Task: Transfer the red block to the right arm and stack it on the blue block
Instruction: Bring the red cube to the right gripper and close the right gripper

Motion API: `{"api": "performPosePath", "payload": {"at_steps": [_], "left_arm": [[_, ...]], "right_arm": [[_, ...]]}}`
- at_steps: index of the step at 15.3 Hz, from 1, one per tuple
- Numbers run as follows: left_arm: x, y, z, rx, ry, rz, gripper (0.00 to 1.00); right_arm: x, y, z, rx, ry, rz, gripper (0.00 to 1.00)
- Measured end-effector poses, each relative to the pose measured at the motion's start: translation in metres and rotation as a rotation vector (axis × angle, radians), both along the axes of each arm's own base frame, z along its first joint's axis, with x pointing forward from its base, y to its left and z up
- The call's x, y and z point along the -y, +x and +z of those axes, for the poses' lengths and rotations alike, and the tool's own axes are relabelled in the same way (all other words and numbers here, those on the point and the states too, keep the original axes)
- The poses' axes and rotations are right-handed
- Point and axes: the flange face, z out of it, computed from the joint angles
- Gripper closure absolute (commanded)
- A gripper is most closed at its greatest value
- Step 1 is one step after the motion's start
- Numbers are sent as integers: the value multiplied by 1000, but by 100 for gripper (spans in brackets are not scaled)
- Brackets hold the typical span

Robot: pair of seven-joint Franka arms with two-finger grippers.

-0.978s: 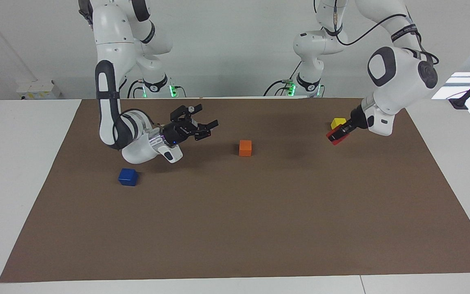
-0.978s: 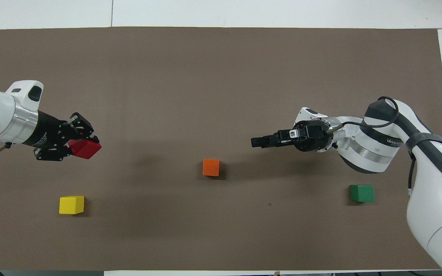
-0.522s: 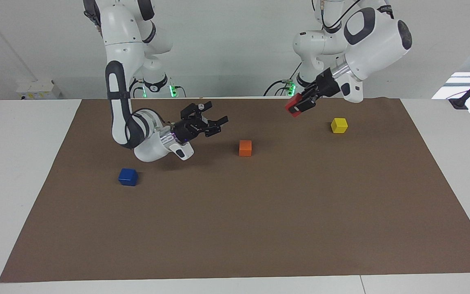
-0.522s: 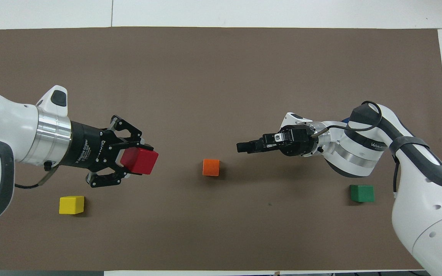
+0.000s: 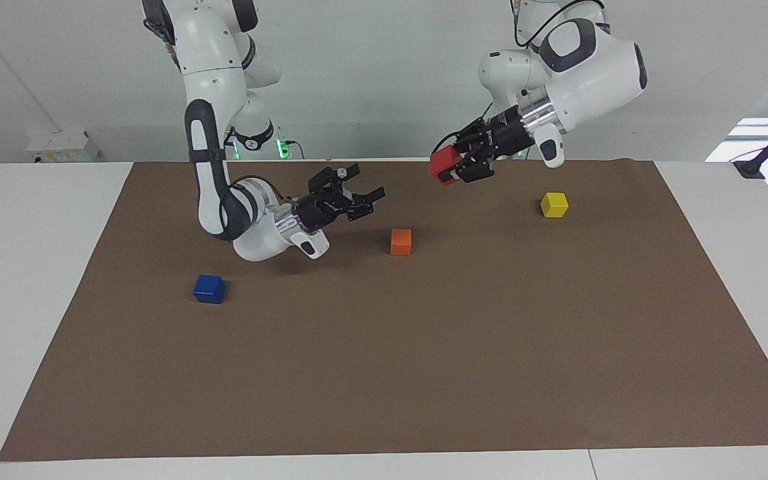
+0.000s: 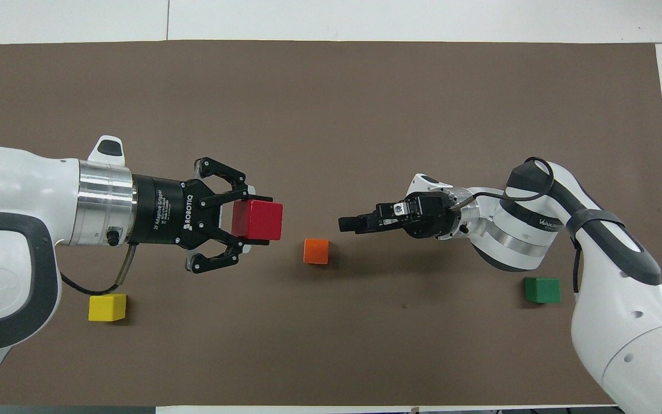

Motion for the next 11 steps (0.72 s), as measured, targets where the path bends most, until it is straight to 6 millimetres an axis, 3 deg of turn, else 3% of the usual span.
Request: {"api": "performPosePath", "payload": {"at_steps": [4,11], "left_arm": [[39,-14,-6,-124,-24,227,100],[84,-37,1,-93,-61,253,100]], "right_arm": [[-3,-1,-2,-4,-11,-1,0],[-5,-1,-2,-5,-13,0,0]]}}
